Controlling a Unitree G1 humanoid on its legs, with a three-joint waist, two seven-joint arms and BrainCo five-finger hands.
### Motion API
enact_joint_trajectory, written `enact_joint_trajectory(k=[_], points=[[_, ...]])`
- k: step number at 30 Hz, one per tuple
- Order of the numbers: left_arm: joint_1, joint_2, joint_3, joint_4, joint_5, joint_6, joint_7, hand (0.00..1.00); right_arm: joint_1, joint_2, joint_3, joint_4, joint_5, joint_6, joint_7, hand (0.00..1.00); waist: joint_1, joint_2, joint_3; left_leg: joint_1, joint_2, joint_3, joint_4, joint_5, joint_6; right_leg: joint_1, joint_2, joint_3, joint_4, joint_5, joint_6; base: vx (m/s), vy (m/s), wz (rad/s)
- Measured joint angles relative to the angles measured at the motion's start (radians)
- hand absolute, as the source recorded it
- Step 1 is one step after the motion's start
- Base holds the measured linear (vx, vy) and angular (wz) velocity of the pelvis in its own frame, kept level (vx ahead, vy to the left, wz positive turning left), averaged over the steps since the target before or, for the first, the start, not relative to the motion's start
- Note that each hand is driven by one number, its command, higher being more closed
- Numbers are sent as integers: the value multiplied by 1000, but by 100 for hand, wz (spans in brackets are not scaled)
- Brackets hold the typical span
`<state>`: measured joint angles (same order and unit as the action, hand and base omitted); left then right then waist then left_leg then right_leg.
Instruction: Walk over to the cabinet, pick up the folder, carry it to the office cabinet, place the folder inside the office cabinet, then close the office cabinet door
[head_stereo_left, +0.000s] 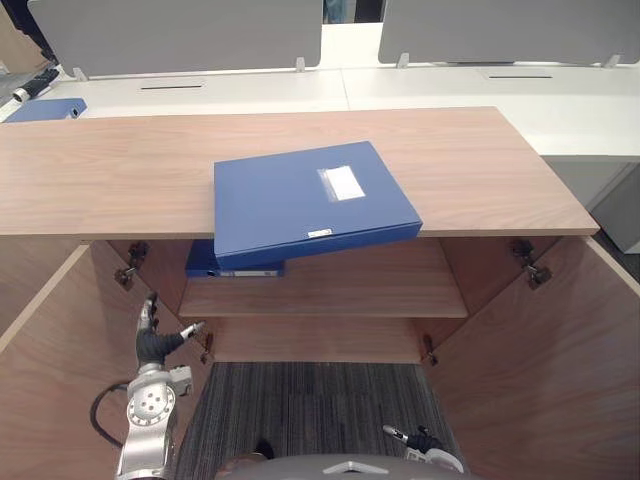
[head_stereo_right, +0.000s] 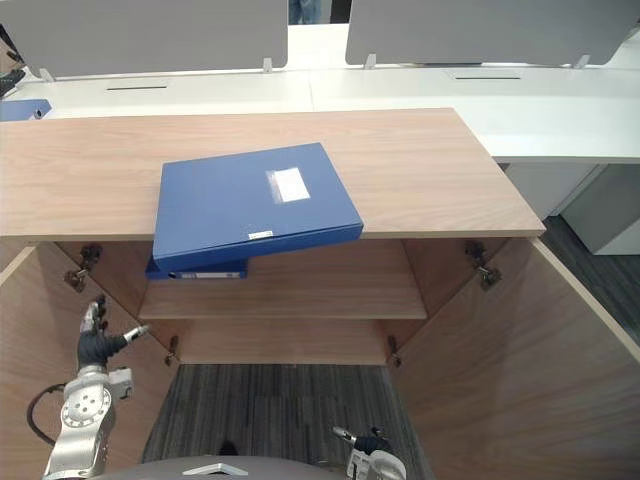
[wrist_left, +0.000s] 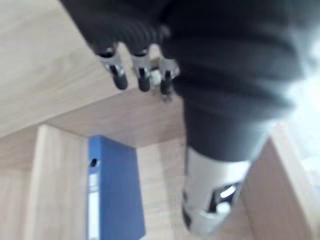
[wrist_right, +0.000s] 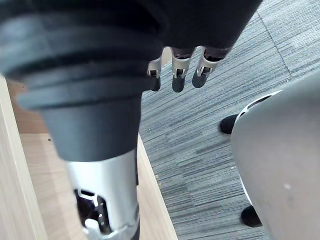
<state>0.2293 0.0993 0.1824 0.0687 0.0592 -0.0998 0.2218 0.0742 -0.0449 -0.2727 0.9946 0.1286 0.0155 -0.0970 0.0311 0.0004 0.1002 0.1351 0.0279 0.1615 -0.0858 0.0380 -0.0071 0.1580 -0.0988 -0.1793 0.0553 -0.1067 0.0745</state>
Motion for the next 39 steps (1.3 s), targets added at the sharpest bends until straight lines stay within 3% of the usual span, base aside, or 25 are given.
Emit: enact_joint_trajectory(k=[13,19,27,39], points=[[45,-3,-73,-362,6,-65,34,0,28,0,36,-14,0,-2,0,0,4,-18,-14,4,2,-1,0,-5,-1,5,-1,15,21,-2,-3,-20,-4,-1],[45,11,-114,-472,68,-81,34,0,26,-3,37,1,-1,-14,1,0,-3,-16,-25,5,2,2,-1,-2,0,-5,-1,33,35,-3,-3,-46,-7,-4],[41,101,-194,-529,136,-88,33,0,18,-13,61,24,-11,-20,2,0,-19,-11,-50,6,2,2,-1,2,1,-13,0,39,39,-3,-3,-12,-4,0],[-62,200,-329,-531,367,-89,26,0,12,-60,84,72,-17,-20,1,0,-45,-2,-64,12,0,8,0,3,2,-21,2,61,40,-2,-3,-2,-1,-1]])
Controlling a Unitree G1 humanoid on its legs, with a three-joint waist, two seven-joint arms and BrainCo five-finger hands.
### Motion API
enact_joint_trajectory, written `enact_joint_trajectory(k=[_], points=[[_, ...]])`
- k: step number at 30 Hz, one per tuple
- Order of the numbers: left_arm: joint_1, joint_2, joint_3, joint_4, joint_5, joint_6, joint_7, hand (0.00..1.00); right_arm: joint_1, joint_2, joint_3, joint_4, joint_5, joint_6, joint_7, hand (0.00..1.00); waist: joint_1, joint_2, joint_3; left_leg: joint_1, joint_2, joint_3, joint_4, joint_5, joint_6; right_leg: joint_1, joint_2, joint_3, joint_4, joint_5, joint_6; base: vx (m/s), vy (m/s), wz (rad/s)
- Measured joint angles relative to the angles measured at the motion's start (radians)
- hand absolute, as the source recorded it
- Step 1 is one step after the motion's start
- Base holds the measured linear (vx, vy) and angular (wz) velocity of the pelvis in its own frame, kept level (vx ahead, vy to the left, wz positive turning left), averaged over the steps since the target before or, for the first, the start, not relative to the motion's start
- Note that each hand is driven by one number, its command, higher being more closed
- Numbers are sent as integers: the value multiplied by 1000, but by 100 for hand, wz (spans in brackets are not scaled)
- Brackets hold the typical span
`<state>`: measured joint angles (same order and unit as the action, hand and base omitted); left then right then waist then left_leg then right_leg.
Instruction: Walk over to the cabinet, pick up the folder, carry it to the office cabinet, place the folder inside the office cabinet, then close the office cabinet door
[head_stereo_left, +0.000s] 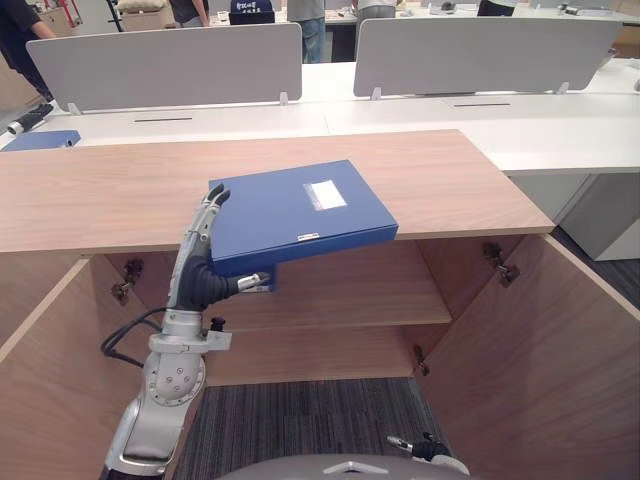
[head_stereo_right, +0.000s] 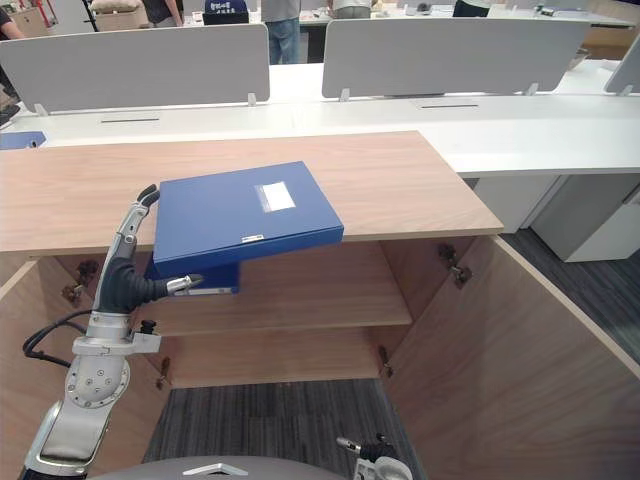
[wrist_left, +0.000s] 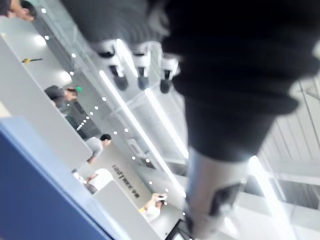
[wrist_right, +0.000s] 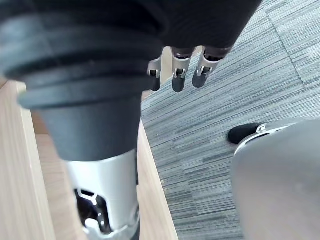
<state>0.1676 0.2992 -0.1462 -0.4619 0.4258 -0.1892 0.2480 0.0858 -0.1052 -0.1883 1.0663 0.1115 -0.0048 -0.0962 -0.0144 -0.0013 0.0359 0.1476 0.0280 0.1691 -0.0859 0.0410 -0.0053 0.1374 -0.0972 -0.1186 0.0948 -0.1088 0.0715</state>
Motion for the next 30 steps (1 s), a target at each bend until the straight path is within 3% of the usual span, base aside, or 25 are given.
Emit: enact_joint_trajectory(k=[12,16,30], points=[[-77,58,-94,29,186,22,-1,0,29,-25,20,12,-2,9,0,0,-25,16,-4,9,-1,14,-1,-2,-1,0,2,20,-13,-2,-8,-8,-5,-5],[-100,75,-93,98,247,52,0,0,27,-25,20,10,-2,9,0,0,-25,14,-4,8,-2,11,-1,-2,0,3,2,16,-26,0,-11,0,0,0],[-98,72,-74,209,318,109,0,0,25,-17,19,10,-2,10,0,0,-39,-2,4,7,-6,-1,-1,-12,-2,36,1,0,-82,23,-2,3,-4,3]])
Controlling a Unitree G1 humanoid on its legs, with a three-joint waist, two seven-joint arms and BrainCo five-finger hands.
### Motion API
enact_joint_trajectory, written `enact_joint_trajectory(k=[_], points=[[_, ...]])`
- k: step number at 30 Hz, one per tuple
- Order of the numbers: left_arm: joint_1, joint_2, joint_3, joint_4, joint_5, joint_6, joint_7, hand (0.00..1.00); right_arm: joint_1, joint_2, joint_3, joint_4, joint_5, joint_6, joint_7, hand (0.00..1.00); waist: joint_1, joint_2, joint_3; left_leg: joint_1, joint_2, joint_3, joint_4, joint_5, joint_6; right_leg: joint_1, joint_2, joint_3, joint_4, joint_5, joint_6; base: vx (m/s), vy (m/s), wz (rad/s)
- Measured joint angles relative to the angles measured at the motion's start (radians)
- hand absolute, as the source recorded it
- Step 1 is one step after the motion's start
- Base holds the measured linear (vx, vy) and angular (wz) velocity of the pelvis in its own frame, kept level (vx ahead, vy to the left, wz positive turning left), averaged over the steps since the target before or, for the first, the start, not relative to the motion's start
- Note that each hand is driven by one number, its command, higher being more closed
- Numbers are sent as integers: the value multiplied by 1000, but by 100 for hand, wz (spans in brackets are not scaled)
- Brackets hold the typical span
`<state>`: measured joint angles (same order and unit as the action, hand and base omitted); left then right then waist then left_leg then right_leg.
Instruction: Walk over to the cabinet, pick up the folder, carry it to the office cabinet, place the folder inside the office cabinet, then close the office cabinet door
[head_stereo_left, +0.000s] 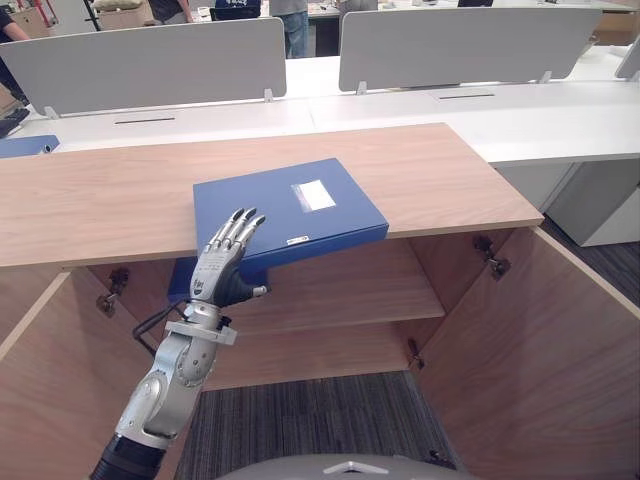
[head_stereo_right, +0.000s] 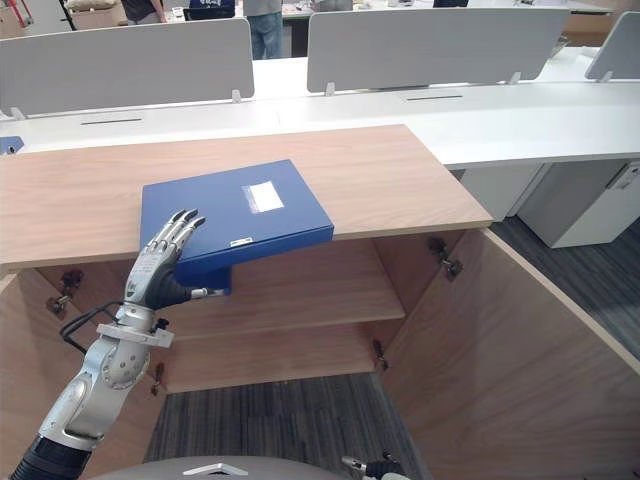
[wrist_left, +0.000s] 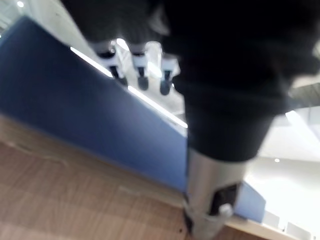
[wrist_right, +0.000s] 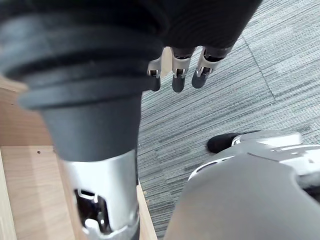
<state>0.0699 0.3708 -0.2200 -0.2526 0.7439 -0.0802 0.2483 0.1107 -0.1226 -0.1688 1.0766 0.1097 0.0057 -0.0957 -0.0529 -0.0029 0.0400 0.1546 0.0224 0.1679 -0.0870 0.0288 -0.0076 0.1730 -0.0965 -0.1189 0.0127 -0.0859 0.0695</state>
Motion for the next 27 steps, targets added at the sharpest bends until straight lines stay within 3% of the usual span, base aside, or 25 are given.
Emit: enact_joint_trajectory(k=[15,16,27], points=[[-4,-37,33,46,123,41,36,0,0,6,0,0,1,2,0,0,-12,-5,2,5,0,6,0,-3,-2,15,1,3,-23,12,-8,-4,-2,0],[-8,-37,34,53,137,48,39,100,0,6,0,0,1,2,0,0,-12,-6,2,5,0,6,0,-3,-2,15,1,3,-23,12,-8,0,0,0],[-50,-38,66,87,223,81,83,100,0,8,0,0,3,1,1,0,-16,-8,2,4,1,12,0,-4,-4,16,1,6,-29,20,-1,0,0,0]])
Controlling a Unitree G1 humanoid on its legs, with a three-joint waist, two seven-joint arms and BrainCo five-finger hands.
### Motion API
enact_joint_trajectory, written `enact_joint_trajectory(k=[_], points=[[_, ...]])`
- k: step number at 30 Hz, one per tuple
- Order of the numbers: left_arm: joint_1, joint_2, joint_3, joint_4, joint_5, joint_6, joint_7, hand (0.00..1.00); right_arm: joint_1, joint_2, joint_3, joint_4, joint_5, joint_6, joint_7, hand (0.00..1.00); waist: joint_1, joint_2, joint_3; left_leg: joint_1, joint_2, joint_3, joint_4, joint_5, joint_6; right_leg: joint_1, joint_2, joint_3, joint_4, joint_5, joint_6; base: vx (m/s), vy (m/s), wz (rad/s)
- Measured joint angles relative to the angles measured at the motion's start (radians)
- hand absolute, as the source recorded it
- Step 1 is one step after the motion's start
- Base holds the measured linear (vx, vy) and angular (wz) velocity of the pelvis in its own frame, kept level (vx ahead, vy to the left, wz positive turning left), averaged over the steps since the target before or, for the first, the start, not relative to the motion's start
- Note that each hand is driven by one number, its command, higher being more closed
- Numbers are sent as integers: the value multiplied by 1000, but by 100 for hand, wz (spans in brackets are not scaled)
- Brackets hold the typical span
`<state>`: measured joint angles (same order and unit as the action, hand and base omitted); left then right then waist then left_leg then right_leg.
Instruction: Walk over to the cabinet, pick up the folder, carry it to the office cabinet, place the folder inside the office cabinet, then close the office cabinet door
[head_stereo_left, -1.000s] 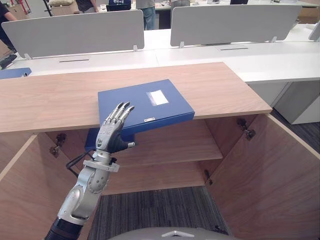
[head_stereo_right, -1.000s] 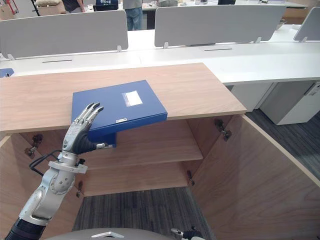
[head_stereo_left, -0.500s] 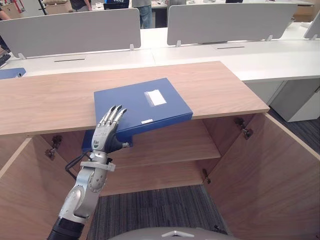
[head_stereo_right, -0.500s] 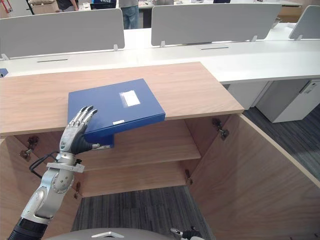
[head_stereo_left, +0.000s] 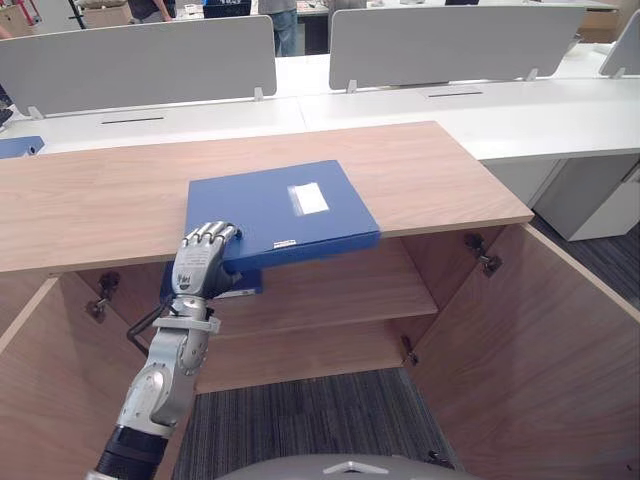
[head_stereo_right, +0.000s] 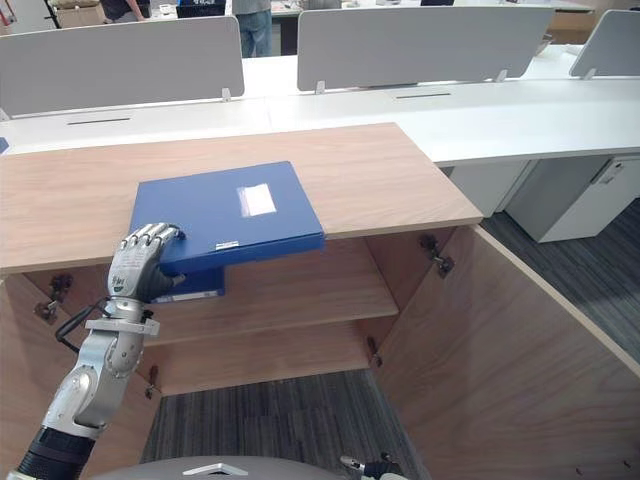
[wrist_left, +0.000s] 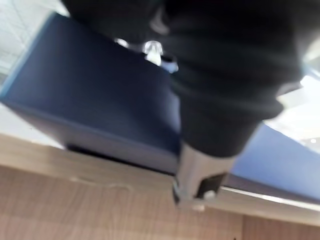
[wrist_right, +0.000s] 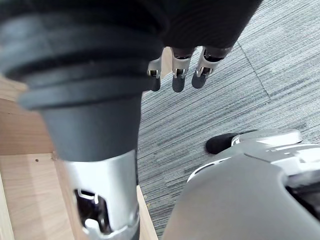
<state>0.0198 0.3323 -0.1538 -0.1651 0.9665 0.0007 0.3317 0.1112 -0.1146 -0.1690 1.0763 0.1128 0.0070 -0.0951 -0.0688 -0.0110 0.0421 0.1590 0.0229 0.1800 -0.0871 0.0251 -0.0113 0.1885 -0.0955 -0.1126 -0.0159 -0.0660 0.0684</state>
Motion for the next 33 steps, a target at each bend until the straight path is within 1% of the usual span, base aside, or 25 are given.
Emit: enact_joint_trajectory(k=[11,15,17,19,20,23,26,28,29,30,32,33], points=[[-29,0,78,0,-7,1,50,100,0,3,0,-5,7,-2,0,0,-3,-4,2,2,0,10,0,0,0,0,0,11,-9,6,-5,-11,-8,-2],[-27,-2,105,-15,-57,-1,80,100,0,9,2,-22,8,-3,-3,0,0,-11,5,2,0,10,0,0,0,0,0,11,-9,10,2,-1,-1,-1],[-20,-44,140,-61,-107,-1,94,100,3,14,6,-41,12,-7,-6,0,6,-14,4,-4,2,16,0,0,0,-11,0,20,-3,11,4,-6,-7,-7],[-8,-71,153,-99,-149,-1,112,100,2,19,9,-45,18,-13,-15,0,8,-18,2,-4,2,17,1,0,0,-13,0,22,0,11,4,-5,-7,-2],[8,-84,154,-134,-183,-2,122,100,3,23,11,-52,19,-15,-18,0,8,-20,0,-5,3,18,1,0,0,-17,0,24,3,11,4,-13,-16,-3],[29,-108,156,-180,-227,-5,138,100,10,25,31,-86,36,-28,-19,0,10,-20,0,-7,4,23,1,0,0,-25,1,32,10,11,4,-24,-12,-7],[61,-150,163,-232,-284,-19,162,100,18,33,51,-156,46,-44,-21,0,12,-16,-2,-14,4,32,1,1,1,-45,1,45,26,9,4,-46,-6,-10],[83,-188,181,-287,-330,-27,169,100,30,53,61,-225,58,-56,-23,0,11,-15,-2,-18,3,32,1,4,6,-52,1,45,35,10,5,-17,-3,0],[85,-191,182,-291,-335,-28,170,100,31,54,63,-230,59,-57,-23,0,11,-15,-2,-18,2,32,1,5,6,-52,1,45,35,10,5,0,0,0],[99,-212,187,-322,-369,-44,190,100,46,67,80,-277,60,-71,-23,0,12,-15,-3,-16,2,32,0,5,8,-52,0,45,37,9,5,-40,-9,1],[109,-241,195,-368,-402,-53,206,100,55,85,91,-330,62,-77,-24,0,13,-14,-2,-18,1,31,0,7,10,-55,0,45,40,9,5,-22,-5,0],[115,-252,194,-393,-419,-66,220,100,64,98,93,-370,77,-84,-24,0,13,-13,-3,-18,1,31,0,7,10,-57,-1,45,42,8,6,-34,-5,1]])
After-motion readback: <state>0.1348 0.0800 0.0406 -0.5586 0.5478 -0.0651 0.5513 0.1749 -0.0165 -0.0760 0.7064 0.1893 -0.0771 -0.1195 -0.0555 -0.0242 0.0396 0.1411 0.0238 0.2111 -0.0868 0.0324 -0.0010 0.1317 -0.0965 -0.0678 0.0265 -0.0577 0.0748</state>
